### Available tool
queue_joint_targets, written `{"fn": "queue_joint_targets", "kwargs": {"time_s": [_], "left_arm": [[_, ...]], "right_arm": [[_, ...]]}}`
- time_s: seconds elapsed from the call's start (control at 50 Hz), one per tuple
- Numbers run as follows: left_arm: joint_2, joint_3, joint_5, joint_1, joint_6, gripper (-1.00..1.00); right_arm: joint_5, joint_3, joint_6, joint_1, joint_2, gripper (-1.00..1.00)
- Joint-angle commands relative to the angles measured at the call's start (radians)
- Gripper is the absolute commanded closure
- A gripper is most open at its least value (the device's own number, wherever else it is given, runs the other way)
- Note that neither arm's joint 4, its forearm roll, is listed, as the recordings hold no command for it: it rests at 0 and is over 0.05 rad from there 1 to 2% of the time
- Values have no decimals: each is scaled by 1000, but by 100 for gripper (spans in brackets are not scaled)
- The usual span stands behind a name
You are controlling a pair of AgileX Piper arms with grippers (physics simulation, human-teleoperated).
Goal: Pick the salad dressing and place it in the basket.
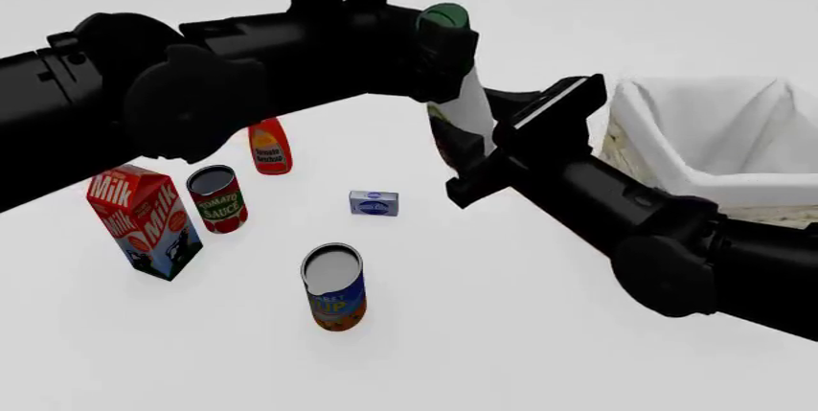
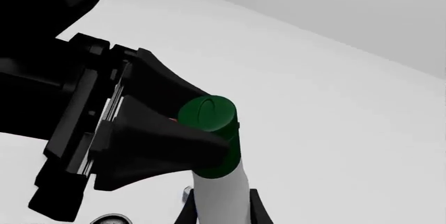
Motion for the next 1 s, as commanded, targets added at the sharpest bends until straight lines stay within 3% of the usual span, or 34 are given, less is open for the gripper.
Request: {"fn": "queue_joint_targets", "kwargs": {"time_s": [0.02, 0.12, 0.14, 0.4, 0.68, 0.8, 1.0], "left_arm": [[-7, -1, -6, 0, 17, 100], [-9, -8, 6, -8, 7, 100], [-11, -13, 8, 0, 4, -100], [-87, -55, 72, -17, 9, -100], [-258, -62, 114, 3, 23, -100], [-337, -6, 84, 39, 16, -100], [-435, 170, -27, 153, 4, -100]], "right_arm": [[-6, 6, -1, -2, 7, 100], [-6, 5, -2, 1, 10, 100], [-6, 3, -1, 0, 13, 100], [-16, 1, 6, 1, 32, 100], [-11, -3, 15, -1, 27, 100], [-6, -3, 27, -6, 8, 100], [-3, 11, 40, -11, -23, 100]]}}
